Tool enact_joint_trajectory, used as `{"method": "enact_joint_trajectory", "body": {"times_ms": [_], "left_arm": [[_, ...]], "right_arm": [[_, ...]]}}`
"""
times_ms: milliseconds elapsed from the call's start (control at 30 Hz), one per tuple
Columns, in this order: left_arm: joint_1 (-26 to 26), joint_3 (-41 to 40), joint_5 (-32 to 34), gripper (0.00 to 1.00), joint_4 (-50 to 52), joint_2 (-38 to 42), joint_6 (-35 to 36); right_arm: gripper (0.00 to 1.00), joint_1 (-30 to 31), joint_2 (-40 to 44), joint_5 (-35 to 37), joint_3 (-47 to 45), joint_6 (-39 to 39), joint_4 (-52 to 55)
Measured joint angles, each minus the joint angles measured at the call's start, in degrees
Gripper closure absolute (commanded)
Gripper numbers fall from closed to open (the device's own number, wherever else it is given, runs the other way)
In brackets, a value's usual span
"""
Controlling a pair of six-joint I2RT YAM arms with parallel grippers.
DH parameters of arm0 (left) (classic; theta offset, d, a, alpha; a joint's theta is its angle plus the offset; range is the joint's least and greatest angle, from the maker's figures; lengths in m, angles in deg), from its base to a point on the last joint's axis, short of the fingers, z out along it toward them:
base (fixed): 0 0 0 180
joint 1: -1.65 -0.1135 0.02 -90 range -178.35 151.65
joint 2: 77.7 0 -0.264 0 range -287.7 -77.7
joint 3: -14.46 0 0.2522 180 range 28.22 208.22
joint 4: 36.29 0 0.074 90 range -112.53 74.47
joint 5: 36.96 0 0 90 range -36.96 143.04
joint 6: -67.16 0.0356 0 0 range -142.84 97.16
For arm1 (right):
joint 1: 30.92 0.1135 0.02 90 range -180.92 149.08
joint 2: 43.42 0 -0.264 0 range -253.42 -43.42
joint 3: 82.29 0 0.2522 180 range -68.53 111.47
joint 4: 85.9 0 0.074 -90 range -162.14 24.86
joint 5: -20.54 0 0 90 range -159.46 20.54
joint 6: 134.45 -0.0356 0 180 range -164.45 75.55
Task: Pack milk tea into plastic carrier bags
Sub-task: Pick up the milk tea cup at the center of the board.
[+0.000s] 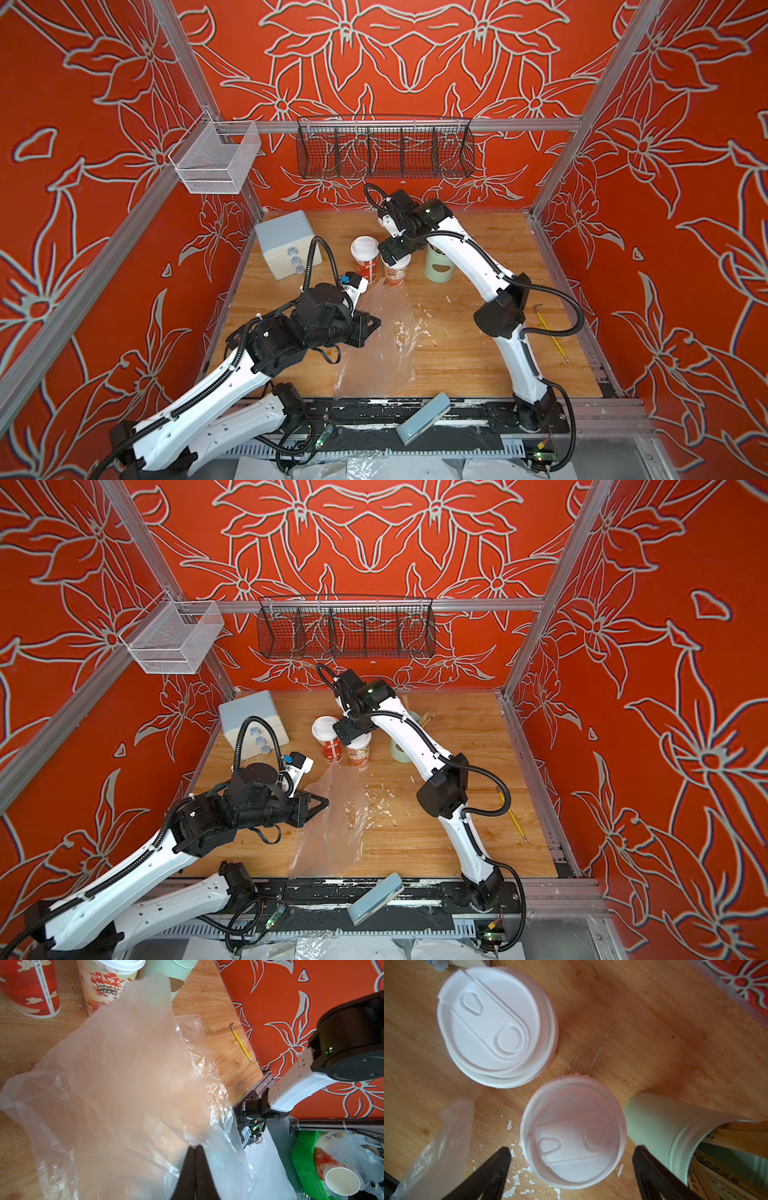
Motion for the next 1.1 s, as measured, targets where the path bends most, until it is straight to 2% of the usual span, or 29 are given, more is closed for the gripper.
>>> {"method": "enact_joint_trajectory", "body": {"times_ms": [467, 867, 1100], "left_arm": [[0.0, 0.0, 0.8, 1.00, 0.0, 0.5, -0.2], [0.0, 0.0, 0.8, 1.00, -0.4, 0.5, -0.2], [0.0, -0.8, 0.8, 1.00, -0.7, 1.2, -0.2]], "right_arm": [[0.07, 0.0, -0.8, -0.2, 0.0, -0.2, 0.0], [0.16, 0.0, -1.7, -1.0, 0.0, -0.8, -0.1], [0.16, -0.3, -1.7, -1.0, 0.0, -1.1, -0.1]]}}
